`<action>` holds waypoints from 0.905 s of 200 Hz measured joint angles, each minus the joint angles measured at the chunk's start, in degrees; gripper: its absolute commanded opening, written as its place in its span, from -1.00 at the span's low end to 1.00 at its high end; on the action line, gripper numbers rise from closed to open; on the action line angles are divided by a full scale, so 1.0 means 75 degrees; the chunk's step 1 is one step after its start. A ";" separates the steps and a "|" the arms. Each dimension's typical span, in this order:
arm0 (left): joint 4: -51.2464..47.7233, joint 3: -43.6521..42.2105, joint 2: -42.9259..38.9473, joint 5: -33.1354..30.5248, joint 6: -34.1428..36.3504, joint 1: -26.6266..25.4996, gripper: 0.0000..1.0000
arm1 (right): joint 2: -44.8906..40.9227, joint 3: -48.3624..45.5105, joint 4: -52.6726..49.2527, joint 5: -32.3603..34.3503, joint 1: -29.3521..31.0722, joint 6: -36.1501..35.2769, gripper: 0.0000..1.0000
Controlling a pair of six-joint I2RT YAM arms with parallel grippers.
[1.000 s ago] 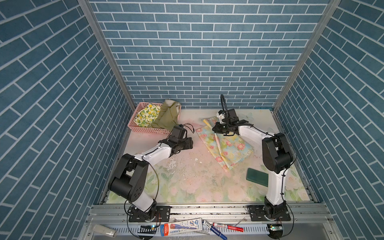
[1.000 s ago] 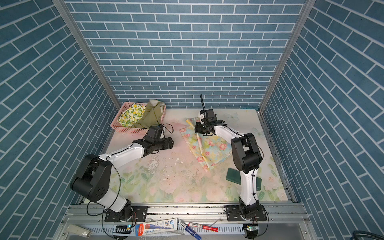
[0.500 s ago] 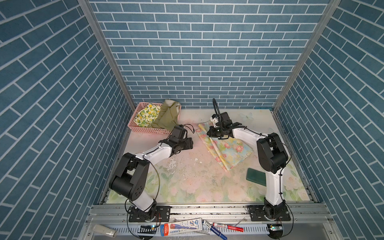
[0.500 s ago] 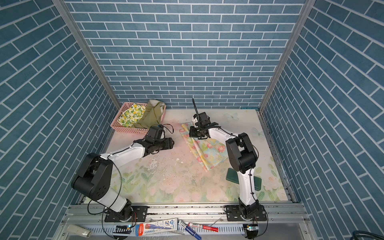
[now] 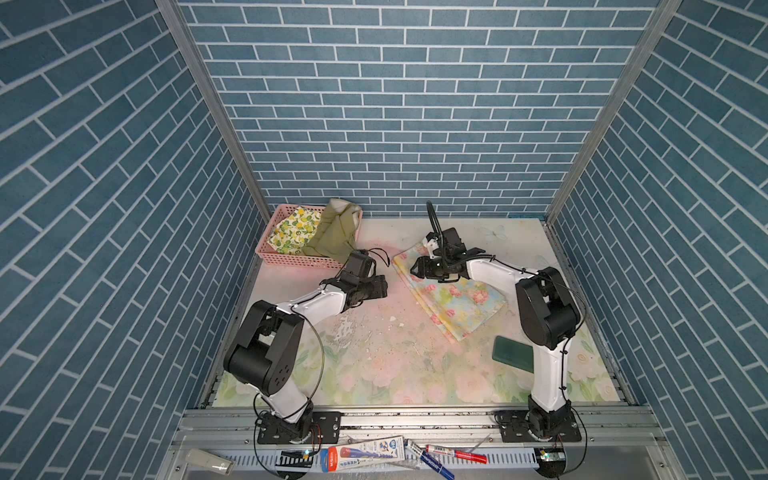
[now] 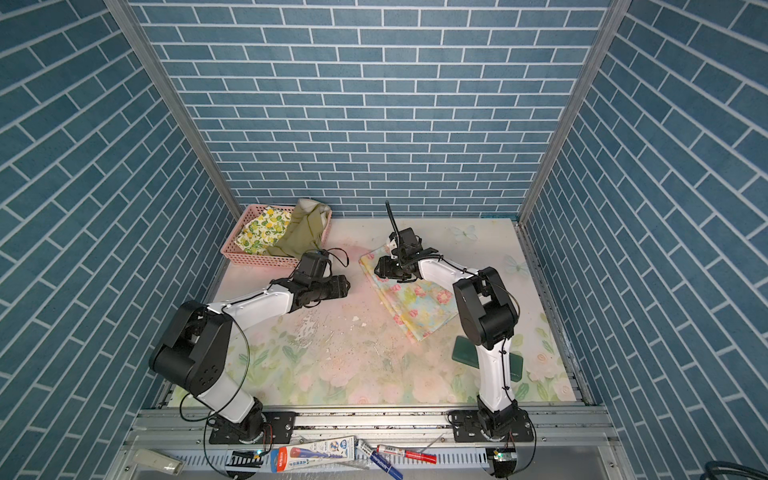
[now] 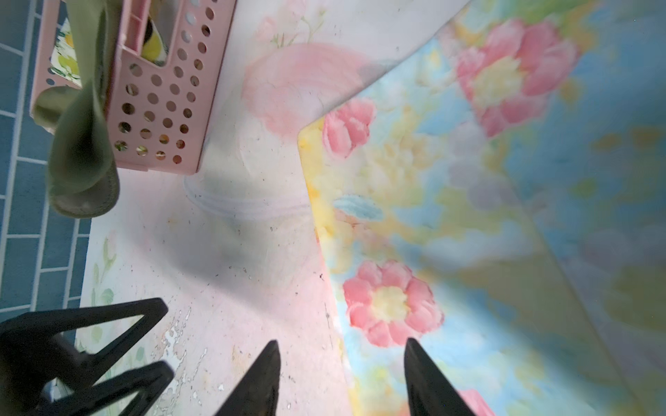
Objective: Fold and stack the skirts
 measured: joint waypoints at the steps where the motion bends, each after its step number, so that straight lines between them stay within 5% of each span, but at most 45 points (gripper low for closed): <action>1: 0.0003 0.0006 0.0009 0.0000 0.0000 -0.0006 0.46 | -0.0020 -0.0017 0.0006 0.0000 -0.0012 0.0000 0.12; 104: -0.0012 0.2241 0.1918 -0.0463 0.0495 -0.0863 0.75 | -0.2573 -0.3010 0.0557 0.1134 -0.1539 0.0857 0.26; 181: 0.0128 0.3381 0.3503 -0.0781 -0.0105 -0.0813 0.55 | -0.3541 -0.3561 0.0632 0.1221 -0.1824 0.0930 0.27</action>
